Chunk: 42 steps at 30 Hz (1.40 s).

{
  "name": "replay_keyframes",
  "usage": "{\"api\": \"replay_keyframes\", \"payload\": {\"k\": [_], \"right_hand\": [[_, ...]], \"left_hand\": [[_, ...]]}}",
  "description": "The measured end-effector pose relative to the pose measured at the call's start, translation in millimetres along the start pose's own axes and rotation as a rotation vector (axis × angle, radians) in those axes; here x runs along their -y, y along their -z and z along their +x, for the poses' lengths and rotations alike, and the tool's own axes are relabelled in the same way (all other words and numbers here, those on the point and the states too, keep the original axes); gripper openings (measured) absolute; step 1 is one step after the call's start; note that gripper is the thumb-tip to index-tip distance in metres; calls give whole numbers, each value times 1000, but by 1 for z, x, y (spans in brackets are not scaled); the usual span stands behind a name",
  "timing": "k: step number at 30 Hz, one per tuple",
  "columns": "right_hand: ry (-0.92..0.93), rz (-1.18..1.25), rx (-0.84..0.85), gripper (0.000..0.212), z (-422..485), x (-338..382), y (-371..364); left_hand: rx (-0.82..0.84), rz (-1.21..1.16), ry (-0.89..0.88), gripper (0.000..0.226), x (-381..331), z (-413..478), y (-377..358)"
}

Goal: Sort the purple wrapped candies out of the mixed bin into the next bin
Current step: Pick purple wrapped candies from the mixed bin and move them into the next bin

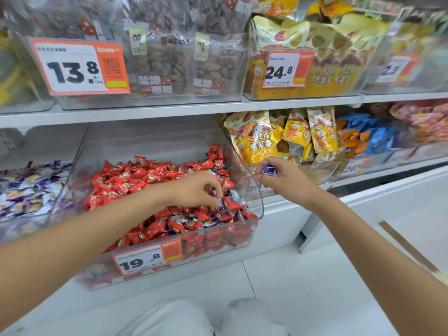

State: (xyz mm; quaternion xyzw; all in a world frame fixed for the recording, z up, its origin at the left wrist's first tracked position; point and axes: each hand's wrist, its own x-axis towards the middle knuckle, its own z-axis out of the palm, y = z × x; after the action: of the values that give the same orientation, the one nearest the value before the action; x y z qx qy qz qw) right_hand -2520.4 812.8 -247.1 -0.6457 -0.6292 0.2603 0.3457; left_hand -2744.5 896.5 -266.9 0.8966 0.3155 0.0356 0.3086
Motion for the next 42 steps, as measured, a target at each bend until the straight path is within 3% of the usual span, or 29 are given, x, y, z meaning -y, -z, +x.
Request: {"api": "replay_keyframes", "payload": {"k": [6,9,14,21,27,31,33,37,42], "right_hand": [[-47,217,-37,5,-11,-6,0],[-40,250,-20,4,-15,-9,2],[-77,270,-21,3,-20,-15,9],[-97,260,-15,7,-20,-20,6],[-110,260,-5,9,-16,-21,0],[-102,254,11,12,-16,-18,-4],[-103,255,15,12,-17,-17,-3],[-95,266,-3,8,-17,-15,5],[-56,253,-20,3,-10,-4,7]], "left_hand": [[-49,-122,123,10,8,-9,18],[-75,-156,168,32,9,-10,20],[-161,-204,75,15,-5,0,12],[-65,-76,59,15,-1,42,-29],[48,116,161,43,3,58,-30],[18,182,120,27,6,60,-26],[-17,117,81,12,7,55,-21],[-135,-164,136,20,8,32,0],[-116,-314,289,17,8,15,15]]}}
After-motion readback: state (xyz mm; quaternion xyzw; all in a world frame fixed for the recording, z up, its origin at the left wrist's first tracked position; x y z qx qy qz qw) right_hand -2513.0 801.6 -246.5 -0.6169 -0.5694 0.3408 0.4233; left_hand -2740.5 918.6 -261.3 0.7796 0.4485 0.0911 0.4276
